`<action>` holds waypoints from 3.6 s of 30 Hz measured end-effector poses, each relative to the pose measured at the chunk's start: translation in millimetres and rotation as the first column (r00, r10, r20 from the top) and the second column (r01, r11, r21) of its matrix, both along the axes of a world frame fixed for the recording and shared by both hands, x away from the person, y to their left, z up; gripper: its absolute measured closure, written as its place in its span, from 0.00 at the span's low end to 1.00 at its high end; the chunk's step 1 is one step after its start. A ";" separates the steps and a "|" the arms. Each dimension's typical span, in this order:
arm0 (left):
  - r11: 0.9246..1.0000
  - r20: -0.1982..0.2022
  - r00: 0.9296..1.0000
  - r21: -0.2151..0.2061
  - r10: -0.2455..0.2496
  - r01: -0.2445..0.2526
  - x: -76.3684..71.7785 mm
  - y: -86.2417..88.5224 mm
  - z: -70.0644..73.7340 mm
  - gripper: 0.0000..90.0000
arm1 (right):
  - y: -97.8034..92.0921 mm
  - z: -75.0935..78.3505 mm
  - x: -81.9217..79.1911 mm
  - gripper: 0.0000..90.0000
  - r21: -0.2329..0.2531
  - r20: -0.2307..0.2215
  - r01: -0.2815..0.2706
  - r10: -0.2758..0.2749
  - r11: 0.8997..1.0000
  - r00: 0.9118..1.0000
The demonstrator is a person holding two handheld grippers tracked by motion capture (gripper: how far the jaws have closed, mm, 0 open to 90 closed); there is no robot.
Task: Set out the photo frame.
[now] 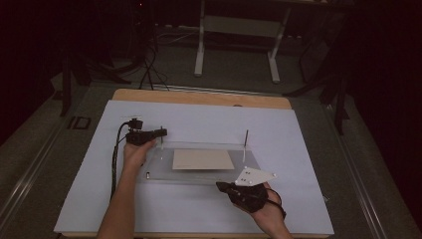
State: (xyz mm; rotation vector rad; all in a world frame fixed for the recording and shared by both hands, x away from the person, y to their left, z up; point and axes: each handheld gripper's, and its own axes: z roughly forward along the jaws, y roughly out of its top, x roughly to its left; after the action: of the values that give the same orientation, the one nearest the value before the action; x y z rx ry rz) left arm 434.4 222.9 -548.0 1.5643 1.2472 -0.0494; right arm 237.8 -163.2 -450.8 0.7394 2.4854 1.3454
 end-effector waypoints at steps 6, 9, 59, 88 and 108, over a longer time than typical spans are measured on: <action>1.000 -0.022 1.000 0.025 0.000 0.001 0.3 -1.3 -1.1 0.86 | -0.1 3.2 2.3 1.00 0.014 0.000 0.006 -0.006 1.000 1.000; 0.999 -0.020 1.000 0.032 -0.005 0.005 -0.1 -1.8 -0.9 0.85 | -0.4 4.6 3.8 1.00 0.024 0.001 0.007 -0.007 1.000 1.000; 0.981 0.356 0.933 0.195 -0.055 -0.017 -88.7 16.1 66.6 0.60 | 2.4 30.3 27.9 1.00 0.078 0.043 0.057 -0.060 0.995 0.997; 0.976 0.458 0.885 0.217 -0.078 -0.026 -127.2 37.1 81.9 0.58 | 4.3 41.9 41.6 1.00 0.093 0.060 0.078 -0.083 0.993 0.995; 0.970 0.478 0.865 0.241 -0.150 0.035 -134.9 37.4 88.5 0.58 | 4.0 50.8 50.6 1.00 0.110 0.067 0.090 -0.098 0.990 0.993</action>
State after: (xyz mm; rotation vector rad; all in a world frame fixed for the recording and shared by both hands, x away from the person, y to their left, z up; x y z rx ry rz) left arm 299.5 260.3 -459.5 1.6919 0.7870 0.4231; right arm 288.4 -159.2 -400.0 0.8053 2.3075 1.4535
